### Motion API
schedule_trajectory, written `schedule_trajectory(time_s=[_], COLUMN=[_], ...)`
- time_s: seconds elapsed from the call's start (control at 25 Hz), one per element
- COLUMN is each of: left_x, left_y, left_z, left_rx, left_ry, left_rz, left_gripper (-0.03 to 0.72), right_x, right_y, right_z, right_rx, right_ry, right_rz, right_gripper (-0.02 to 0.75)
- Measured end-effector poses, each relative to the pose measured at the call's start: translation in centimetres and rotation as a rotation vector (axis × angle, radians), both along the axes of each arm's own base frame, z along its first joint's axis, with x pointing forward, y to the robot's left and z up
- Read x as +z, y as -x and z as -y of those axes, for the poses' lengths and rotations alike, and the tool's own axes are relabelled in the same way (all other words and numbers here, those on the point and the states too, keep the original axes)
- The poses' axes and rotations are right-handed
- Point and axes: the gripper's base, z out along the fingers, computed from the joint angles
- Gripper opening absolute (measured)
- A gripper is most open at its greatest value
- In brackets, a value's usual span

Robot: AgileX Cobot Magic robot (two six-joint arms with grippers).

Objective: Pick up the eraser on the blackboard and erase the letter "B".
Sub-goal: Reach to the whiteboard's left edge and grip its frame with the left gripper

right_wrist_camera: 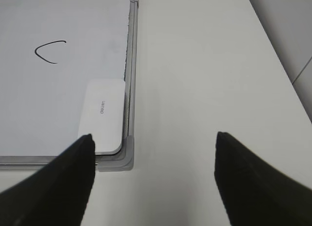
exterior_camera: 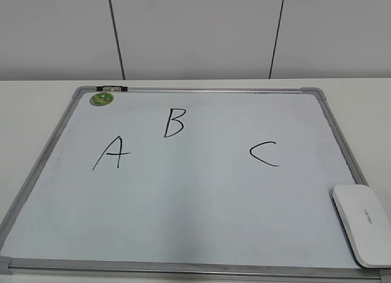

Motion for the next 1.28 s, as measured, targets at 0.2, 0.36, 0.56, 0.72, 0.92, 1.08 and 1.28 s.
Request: schedule_trajectory(time_s=[0.2, 0.36, 0.56, 0.72, 0.92, 1.08, 1.28], left_x=[0.0, 0.0, 0.0, 0.0, 0.0, 0.3, 2.4], left_y=[0.0, 0.0, 0.0, 0.0, 0.0, 0.0, -0.7], left_z=[0.0, 0.0, 0.0, 0.0, 0.0, 0.0, 0.0], left_rx=[0.0, 0.0, 0.0, 0.0, 0.0, 0.001, 0.0], left_ry=[0.0, 0.0, 0.0, 0.0, 0.0, 0.006, 0.011], left_rz=[0.0, 0.0, 0.0, 0.0, 0.0, 0.0, -0.018], left_gripper=[0.655, 0.652, 0.644, 0.636, 0.631, 0.629, 0.627], right_x=[0.0, 0.0, 0.0, 0.0, 0.0, 0.0, 0.0], right_y=[0.0, 0.0, 0.0, 0.0, 0.0, 0.0, 0.0], right_z=[0.0, 0.0, 0.0, 0.0, 0.0, 0.0, 0.0], right_rx=[0.0, 0.0, 0.0, 0.0, 0.0, 0.0, 0.0], right_ry=[0.0, 0.0, 0.0, 0.0, 0.0, 0.0, 0.0], right_rz=[0.0, 0.0, 0.0, 0.0, 0.0, 0.0, 0.0], right_gripper=[0.587, 0.587, 0.586, 0.586, 0.587, 0.587, 0.587])
